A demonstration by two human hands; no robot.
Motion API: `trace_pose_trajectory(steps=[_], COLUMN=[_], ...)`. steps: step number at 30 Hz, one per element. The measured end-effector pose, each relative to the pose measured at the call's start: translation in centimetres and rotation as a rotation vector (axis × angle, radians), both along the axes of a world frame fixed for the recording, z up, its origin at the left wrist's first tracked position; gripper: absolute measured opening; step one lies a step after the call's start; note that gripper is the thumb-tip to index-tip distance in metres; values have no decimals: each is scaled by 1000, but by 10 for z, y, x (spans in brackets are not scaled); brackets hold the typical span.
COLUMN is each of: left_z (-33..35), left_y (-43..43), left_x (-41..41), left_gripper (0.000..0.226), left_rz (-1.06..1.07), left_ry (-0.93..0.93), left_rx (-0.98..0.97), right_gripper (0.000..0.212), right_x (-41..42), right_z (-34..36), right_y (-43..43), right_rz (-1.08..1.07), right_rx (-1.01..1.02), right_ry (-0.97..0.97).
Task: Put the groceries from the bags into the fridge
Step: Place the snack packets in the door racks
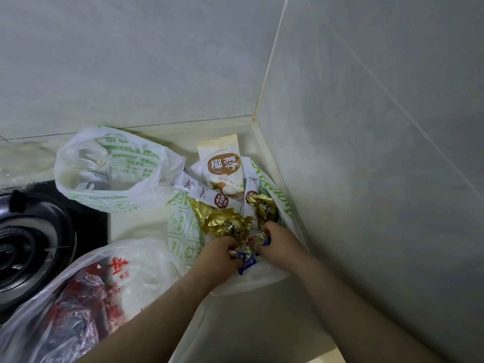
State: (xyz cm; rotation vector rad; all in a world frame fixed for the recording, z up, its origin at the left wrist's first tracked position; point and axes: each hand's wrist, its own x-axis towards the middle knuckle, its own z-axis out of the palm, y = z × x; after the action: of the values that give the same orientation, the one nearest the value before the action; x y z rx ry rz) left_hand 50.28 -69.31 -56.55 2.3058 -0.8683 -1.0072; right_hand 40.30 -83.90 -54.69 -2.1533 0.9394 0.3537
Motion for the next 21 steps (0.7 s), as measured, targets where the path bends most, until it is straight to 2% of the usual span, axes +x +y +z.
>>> trace_pose_trajectory(steps=[2, 8, 12, 15, 18, 21], left_z=[2, 2, 0, 5, 14, 24], left_y=[-2, -4, 2, 9, 18, 27], left_x=[-2, -5, -4, 3, 12, 20], left_gripper=[17, 18, 23, 30, 15, 13], left_rz=[-52, -113, -71, 46, 288, 551], left_ry=[-1, -18, 50, 216, 484, 765], left_rx=[16, 54, 41, -31, -154, -259], right_gripper=[22, 20, 24, 28, 37, 28], right_x=[0, 1, -1, -1, 2, 6], right_z=[1, 6, 15, 22, 30, 36], right_y=[1, -1, -4, -5, -1, 7], right_rz=[-28, -164, -249, -250, -266, -313], right_rx=[35, 137, 180, 226, 308, 440], right_ry=[-25, -148, -197, -223, -255, -296])
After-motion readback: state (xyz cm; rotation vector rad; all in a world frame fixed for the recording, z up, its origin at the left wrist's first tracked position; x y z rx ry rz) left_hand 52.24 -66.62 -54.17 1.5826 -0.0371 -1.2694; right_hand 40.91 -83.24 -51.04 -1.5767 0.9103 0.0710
